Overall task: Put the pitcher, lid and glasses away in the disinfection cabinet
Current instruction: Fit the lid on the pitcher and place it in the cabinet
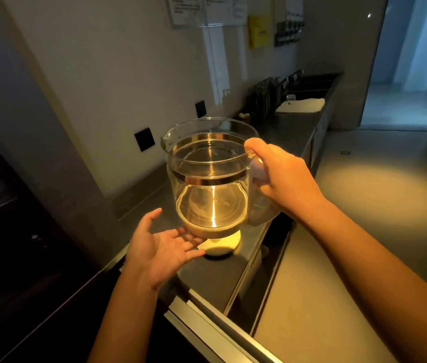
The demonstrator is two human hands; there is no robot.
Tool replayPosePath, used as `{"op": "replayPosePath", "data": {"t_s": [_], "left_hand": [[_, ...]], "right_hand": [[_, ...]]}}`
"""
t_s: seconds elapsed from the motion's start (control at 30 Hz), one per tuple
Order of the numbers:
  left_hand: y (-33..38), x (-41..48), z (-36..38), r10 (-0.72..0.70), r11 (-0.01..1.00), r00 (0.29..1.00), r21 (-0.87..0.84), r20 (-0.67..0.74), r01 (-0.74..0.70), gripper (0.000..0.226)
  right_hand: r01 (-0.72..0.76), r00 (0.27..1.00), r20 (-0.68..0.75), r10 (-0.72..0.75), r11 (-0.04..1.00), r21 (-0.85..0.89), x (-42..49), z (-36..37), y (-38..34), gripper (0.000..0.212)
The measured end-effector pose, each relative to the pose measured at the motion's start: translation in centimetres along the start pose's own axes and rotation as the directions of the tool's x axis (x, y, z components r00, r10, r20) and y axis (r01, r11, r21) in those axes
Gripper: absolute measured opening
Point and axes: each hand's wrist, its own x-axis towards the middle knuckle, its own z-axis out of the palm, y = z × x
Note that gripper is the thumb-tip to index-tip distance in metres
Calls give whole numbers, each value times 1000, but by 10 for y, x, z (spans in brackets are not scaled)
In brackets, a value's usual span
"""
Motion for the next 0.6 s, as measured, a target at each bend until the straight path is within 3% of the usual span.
{"op": "replayPosePath", "data": {"t_s": [0.17,0.33,0.5,0.6], "left_hand": [[6,-37,-4,118,993,992,24,43,-119,89],[5,-79,-14,192,981,978,-7,87,-192,89],[-1,-132,-29,301,953,943,-63,139,-295,106],[-9,-160,-34,325,945,940,-84,103,-317,95]], "right_hand": [[19,998,-66,-14,997,68,-5,-19,-19,51],[44,998,-57,-39,995,90,-13,-31,-48,65],[93,994,-75,-81,983,159,-23,-48,-79,63],[151,987,-74,-142,978,145,-29,-54,-99,64]]}}
